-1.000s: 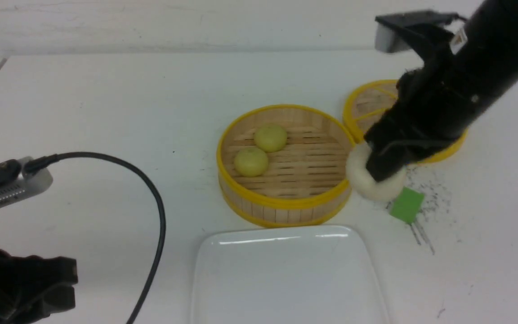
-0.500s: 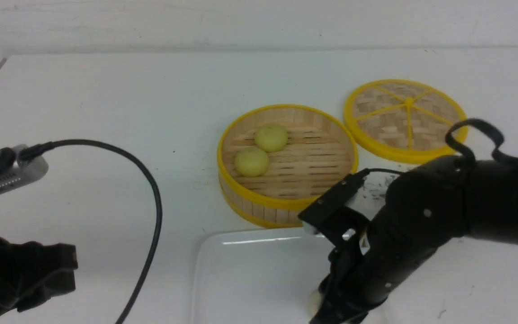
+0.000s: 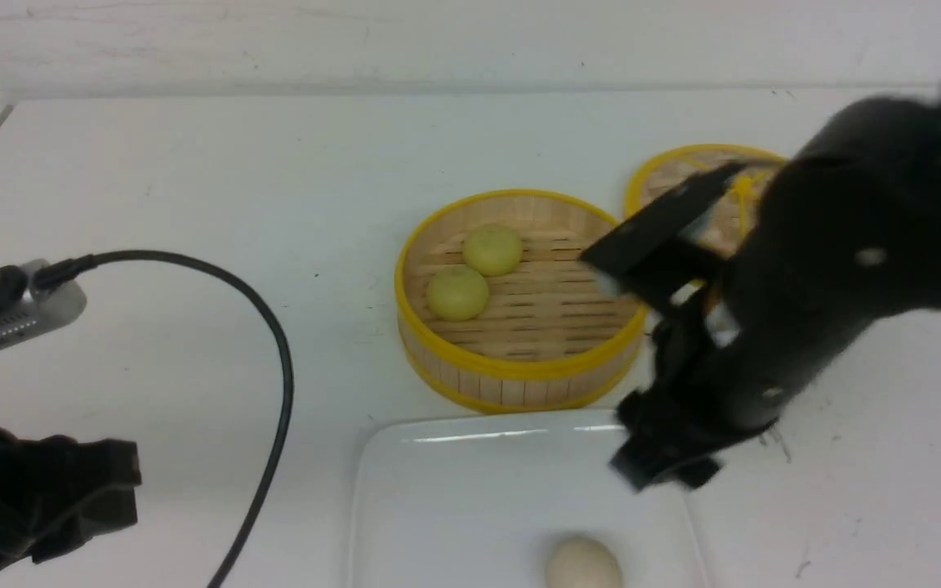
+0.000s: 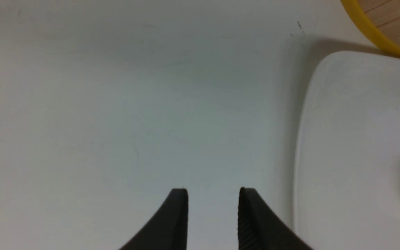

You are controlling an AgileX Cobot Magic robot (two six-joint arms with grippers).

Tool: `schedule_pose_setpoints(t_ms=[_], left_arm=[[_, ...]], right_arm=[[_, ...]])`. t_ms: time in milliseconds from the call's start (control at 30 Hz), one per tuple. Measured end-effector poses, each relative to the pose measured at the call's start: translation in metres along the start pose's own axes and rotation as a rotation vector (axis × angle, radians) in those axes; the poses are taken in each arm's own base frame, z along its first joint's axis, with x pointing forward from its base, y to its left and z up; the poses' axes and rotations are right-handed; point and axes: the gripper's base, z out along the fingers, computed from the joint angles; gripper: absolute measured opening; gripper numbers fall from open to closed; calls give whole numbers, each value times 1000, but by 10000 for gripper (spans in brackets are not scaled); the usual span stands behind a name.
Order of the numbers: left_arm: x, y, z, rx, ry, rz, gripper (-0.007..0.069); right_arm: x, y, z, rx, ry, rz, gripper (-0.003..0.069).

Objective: Put the steamed buns into the plate on the white tablecloth.
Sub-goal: 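Reach into the bamboo steamer and grasp a bun with the left gripper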

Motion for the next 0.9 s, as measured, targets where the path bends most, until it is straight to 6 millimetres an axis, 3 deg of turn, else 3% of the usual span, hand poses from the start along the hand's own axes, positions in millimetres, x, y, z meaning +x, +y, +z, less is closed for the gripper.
schedule_pose_setpoints(t_ms=[33,67,133,167,200,233,300,333,400,533,600,800,900], left_arm=[[0,0,0,1,0,-1,237],[0,0,0,2,0,-2,237],[0,0,0,4,0,-4,227],[0,0,0,4,0,-4,226],[0,0,0,5,0,-4,208],[0,0,0,5,0,3,192],[0,0,0,5,1,38,147],[0,-1,0,5,2,41,141],[-2,-1,1,3,30,80,64],[-11,-7,1,13,115,94,2],[-25,-14,1,34,195,133,2],[-67,-39,2,114,302,175,10],[-81,-69,20,164,303,263,74]], right_arm=[[1,-1,-3,7,-2,1,377],[10,-8,-21,58,-17,12,272],[28,-21,-46,118,-46,56,128],[30,-22,-48,122,-48,62,99],[49,-32,-64,151,-79,108,17],[59,-36,-71,160,-96,128,-6],[86,-44,-83,171,-150,180,-15],[86,-44,-83,172,-151,182,-15],[118,-48,-89,167,-226,218,-15],[152,-48,-84,149,-343,235,-15],[171,-46,-71,140,-382,229,-15],[196,-44,-44,133,-371,222,-15],[208,-42,-31,114,-358,228,-15]])
